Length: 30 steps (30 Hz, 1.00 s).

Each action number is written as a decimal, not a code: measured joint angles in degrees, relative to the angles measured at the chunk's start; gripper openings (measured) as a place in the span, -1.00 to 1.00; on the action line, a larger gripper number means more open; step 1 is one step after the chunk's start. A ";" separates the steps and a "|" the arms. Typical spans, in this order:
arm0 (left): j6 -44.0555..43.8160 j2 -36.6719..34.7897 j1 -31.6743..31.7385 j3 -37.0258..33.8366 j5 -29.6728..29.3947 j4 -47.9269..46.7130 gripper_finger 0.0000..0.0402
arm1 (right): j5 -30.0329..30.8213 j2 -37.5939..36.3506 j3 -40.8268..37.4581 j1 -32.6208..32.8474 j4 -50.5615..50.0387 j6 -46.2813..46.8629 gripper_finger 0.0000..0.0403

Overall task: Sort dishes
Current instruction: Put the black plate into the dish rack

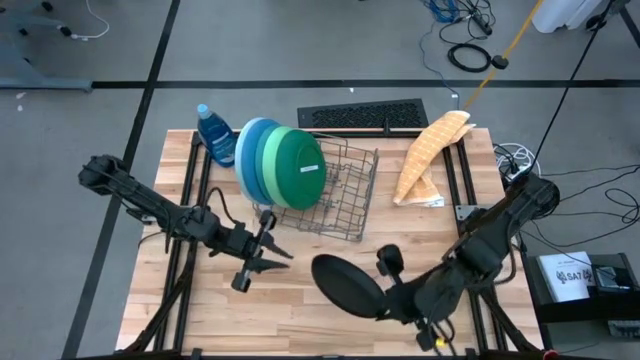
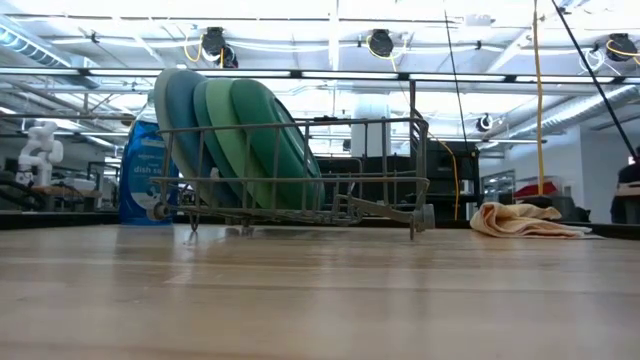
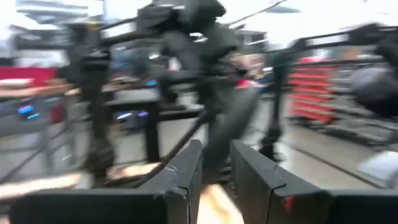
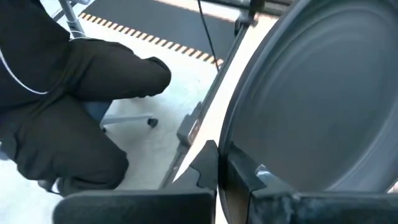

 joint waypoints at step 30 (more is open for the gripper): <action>8.21 8.61 1.57 6.43 13.11 -0.61 -0.73 | -17.39 -2.54 0.00 -10.95 3.48 -20.67 -0.98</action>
